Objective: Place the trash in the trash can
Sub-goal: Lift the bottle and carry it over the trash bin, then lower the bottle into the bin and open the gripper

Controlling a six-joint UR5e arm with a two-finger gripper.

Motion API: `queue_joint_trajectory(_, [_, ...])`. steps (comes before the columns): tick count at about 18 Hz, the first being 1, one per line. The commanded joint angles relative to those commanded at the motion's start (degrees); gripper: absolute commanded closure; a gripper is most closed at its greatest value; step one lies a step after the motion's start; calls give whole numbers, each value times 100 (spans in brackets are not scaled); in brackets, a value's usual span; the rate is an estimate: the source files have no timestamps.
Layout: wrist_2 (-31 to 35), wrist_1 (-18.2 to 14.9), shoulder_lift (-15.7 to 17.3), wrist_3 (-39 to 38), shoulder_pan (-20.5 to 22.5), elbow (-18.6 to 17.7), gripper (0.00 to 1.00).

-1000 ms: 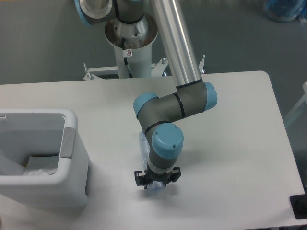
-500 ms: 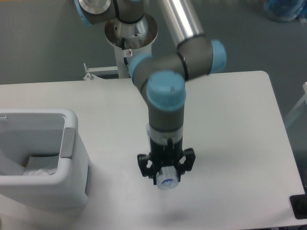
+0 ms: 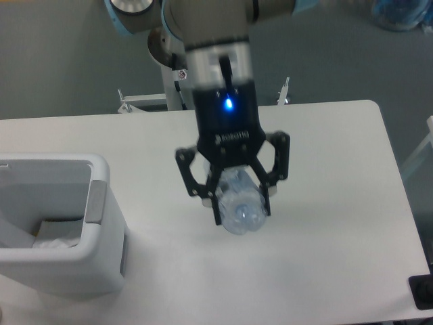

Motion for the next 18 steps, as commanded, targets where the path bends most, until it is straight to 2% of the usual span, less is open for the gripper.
queue_joint_trajectory(5, [9, 0, 27, 0, -658, 53, 35])
queue_joint_trajectory(9, [0, 0, -8, 0, -940, 79, 35])
queue_joint_trajectory(12, [0, 0, -149, 9, -1248, 70, 35])
queue_joint_trajectory(18, [0, 9, -447, 53, -1556, 158, 35])
